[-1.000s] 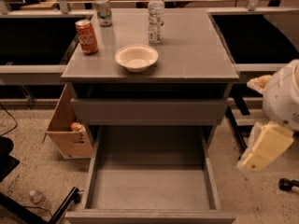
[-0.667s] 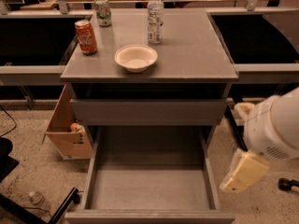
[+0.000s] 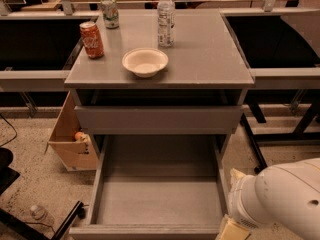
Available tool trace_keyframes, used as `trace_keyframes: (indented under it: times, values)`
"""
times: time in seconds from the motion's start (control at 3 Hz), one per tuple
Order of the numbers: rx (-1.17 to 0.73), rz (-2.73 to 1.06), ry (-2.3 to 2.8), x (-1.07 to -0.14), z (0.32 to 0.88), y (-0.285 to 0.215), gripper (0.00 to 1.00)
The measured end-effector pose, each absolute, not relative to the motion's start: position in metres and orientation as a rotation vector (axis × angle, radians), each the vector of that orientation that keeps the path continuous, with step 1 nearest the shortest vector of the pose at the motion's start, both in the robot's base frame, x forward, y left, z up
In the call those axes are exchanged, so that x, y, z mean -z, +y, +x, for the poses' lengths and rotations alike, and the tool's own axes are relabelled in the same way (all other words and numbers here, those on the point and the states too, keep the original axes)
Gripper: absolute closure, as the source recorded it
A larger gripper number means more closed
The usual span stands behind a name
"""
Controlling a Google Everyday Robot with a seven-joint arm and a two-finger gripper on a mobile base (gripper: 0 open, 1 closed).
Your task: Close middle drawer
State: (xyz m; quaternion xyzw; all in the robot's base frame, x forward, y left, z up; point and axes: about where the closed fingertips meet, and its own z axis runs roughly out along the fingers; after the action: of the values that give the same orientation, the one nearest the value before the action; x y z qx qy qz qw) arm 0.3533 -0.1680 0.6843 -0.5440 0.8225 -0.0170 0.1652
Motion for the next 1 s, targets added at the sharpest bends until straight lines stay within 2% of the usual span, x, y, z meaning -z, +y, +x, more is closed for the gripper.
trace_keyframes:
  times: [0.33,0.67,1.0]
  values:
    - [0.048,-1.551,2.343,-0.685,0.353,-0.168,0.00]
    - [0.066,-1.566,2.401,-0.644,0.344,-0.173,0.02]
    - [0.117,-1.634,2.436,-0.589,0.327,-0.190,0.24]
